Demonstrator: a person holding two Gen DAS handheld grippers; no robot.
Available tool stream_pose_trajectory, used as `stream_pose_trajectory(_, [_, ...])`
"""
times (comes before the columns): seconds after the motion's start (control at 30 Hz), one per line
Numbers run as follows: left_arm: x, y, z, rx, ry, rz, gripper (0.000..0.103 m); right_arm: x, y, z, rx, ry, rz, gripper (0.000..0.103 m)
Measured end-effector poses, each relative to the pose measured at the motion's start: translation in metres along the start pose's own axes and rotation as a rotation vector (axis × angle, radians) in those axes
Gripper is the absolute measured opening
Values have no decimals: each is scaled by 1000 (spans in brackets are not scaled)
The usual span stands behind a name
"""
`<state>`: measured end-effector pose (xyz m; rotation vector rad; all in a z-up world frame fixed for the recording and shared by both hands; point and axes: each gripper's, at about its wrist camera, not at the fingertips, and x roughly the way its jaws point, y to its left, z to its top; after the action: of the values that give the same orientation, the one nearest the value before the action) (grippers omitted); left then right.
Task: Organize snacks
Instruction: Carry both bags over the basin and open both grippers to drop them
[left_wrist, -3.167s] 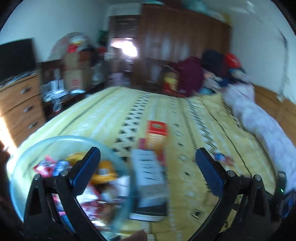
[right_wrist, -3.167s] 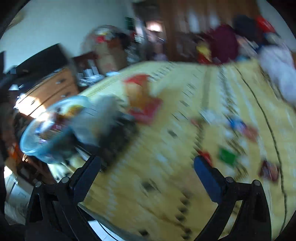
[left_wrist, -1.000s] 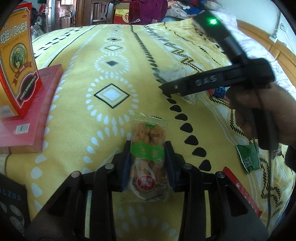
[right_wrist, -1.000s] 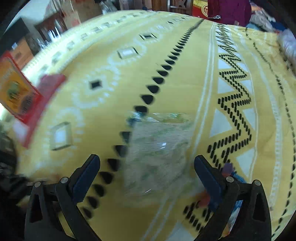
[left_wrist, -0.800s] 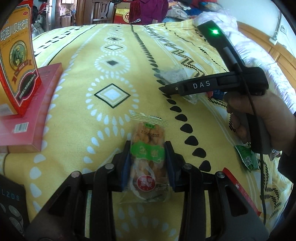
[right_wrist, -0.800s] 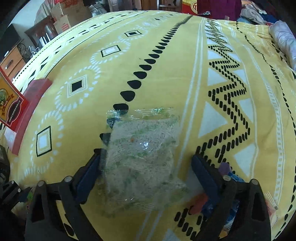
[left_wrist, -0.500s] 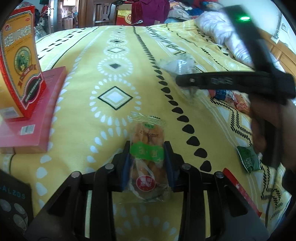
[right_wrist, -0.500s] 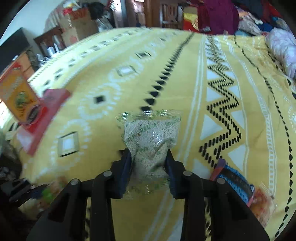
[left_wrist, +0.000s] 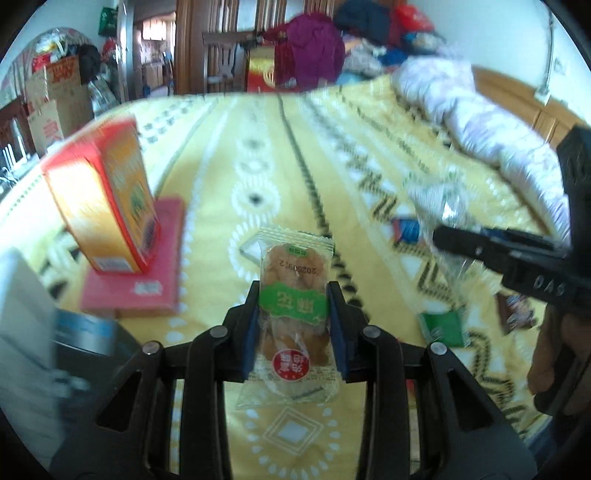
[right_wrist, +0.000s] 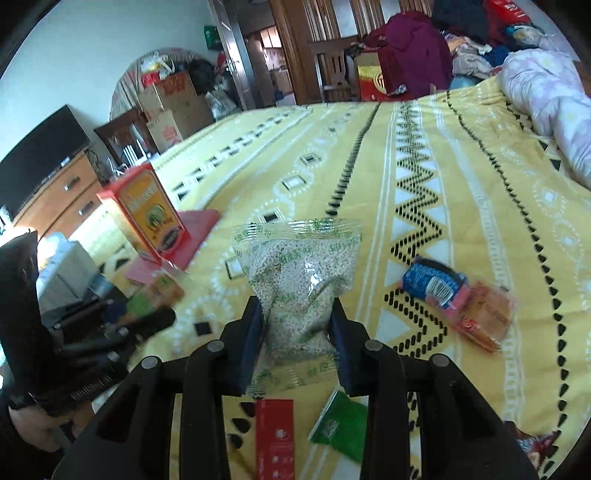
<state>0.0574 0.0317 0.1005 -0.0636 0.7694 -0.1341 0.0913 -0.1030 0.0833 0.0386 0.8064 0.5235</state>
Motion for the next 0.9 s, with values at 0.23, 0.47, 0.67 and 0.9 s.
stream_pose_trajectory(0.23, [-79, 29, 39, -36, -156, 44, 33, -54, 38, 42, -43, -112, 38, 38])
stream_pose_trajectory(0.47, [-161, 100, 61, -129, -269, 228, 33, -83, 116, 84, -109, -173, 141, 38])
stream_pose_trajectory(0.67, [-227, 187, 50, -267, -329, 407, 34, -82, 209, 109, -184, -163, 281, 38])
stream_pose_trajectory(0.9, [-250, 275, 15, -451, -293, 514, 34, -60, 316, 119, -237, -88, 435, 39])
